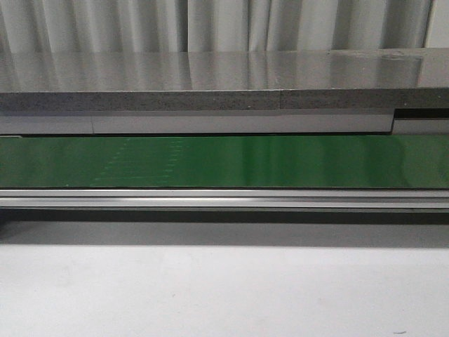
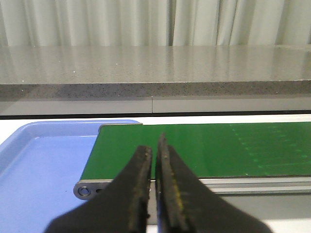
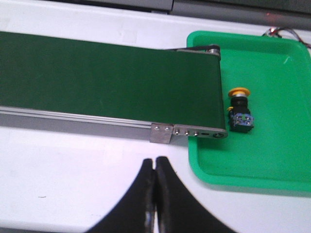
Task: Move button from right to left
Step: 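Lower the open right gripper over the yellow-capped button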
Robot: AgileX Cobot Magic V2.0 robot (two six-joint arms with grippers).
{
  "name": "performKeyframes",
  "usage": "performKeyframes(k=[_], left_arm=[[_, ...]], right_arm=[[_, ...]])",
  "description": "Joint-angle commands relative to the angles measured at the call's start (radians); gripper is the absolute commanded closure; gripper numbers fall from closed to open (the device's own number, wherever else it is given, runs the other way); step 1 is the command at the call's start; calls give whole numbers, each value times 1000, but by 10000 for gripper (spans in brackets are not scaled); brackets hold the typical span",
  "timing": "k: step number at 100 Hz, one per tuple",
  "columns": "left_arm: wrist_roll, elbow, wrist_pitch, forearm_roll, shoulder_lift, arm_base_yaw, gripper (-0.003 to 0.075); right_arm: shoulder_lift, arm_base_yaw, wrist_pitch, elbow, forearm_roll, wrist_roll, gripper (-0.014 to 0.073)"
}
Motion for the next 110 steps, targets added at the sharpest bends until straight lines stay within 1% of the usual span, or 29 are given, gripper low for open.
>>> performKeyframes(k=[1, 26, 33, 37, 42, 45, 47, 48, 49, 51, 54, 55, 59, 61, 62, 63, 67, 74, 87, 110], left_arm=[[-9, 40, -79, -10, -35, -7, 715], [-9, 40, -79, -10, -35, -7, 715], [-9, 40, -79, -10, -35, -7, 715], [-9, 40, -79, -10, -35, -7, 715], [-9, 40, -79, -10, -35, -7, 715], [-9, 40, -79, -10, -35, -7, 715], [-9, 40, -79, -10, -35, -7, 715], [-9, 40, -79, -10, -35, -7, 715], [-9, 40, -79, -10, -35, -7, 715], [-9, 40, -79, -10, -35, -7, 715], [-9, 40, -79, -10, -35, -7, 715], [-9, 40, -79, -10, -35, -7, 715], [-9, 40, -79, -10, -35, -7, 715], [-9, 40, -79, -10, -35, -7, 715], [-9, 40, -79, -10, -35, -7, 715], [-9, 40, -79, -10, -35, -7, 715], [-9, 40, -79, -10, -35, -7, 715], [-9, 40, -79, -10, -35, -7, 715], [-9, 40, -79, -10, -35, -7, 715], [-9, 40, -79, -10, -35, -7, 715]], right_arm=[[50, -5, -44, -42, 9, -2, 662], [91, -5, -76, -42, 16, -2, 659], [91, -5, -73, -42, 16, -2, 630], [91, -5, -71, -42, 16, -2, 584], [91, -5, -68, -42, 16, -2, 501], [91, -5, -68, -42, 16, -2, 424], [91, -5, -68, -42, 16, -2, 391], [91, -5, -68, -42, 16, -2, 339], [91, -5, -68, -42, 16, -2, 339], [91, -5, -68, -42, 16, -2, 268], [91, -5, -68, -42, 16, -2, 217], [91, -5, -68, -42, 16, -2, 185], [91, -5, -70, -42, 19, -2, 100], [91, -5, -69, -42, 24, -2, 76], [91, -5, -69, -42, 32, -2, 46], [91, -5, -69, -42, 32, -2, 46], [91, -5, -75, -42, 44, -2, -1], [92, -5, -84, -42, 64, 0, -8], [119, -5, -122, -58, 61, 27, -8], [294, -5, -166, -151, -5, 27, -8]])
